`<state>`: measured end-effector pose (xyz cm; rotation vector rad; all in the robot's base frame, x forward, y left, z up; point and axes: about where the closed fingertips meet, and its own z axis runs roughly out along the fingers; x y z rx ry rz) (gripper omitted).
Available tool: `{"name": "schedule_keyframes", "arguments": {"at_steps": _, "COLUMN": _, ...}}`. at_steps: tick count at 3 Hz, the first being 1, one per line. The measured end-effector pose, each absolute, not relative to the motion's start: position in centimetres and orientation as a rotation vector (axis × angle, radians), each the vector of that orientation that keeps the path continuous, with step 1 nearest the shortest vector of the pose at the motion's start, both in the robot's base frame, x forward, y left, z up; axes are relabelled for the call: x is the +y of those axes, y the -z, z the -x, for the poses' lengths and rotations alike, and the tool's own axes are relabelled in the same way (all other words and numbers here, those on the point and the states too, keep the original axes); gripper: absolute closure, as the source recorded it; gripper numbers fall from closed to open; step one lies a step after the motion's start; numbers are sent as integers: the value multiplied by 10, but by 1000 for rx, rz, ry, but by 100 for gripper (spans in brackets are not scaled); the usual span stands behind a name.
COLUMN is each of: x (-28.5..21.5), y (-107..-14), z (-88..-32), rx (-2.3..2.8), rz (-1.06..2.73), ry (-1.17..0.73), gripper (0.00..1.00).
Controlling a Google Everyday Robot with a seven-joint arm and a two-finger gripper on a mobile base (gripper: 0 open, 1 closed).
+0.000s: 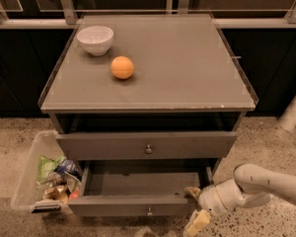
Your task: Open middle drawer
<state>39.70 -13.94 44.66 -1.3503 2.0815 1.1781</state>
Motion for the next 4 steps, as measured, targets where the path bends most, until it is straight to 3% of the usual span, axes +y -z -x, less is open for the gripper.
{"name": "schedule_keyframes", "arguments": {"at_steps": 1, "x": -139, "y": -447, "z": -397, "rx": 2079, "rz": 1352, "ry": -1175, "gripper": 0}}
{"name": "schedule_keyframes", "arguments": {"at_steps": 3, "x": -153, "y": -494, "z": -412, "rx": 1984, "rz": 1364, "ry": -942, "gripper": 0}}
{"name": "schedule_keyframes", "arguments": {"at_steps": 4, "x": -153, "y": -494, "z": -412, "rx": 1984, "rz": 1364, "ry": -942, "gripper": 0}}
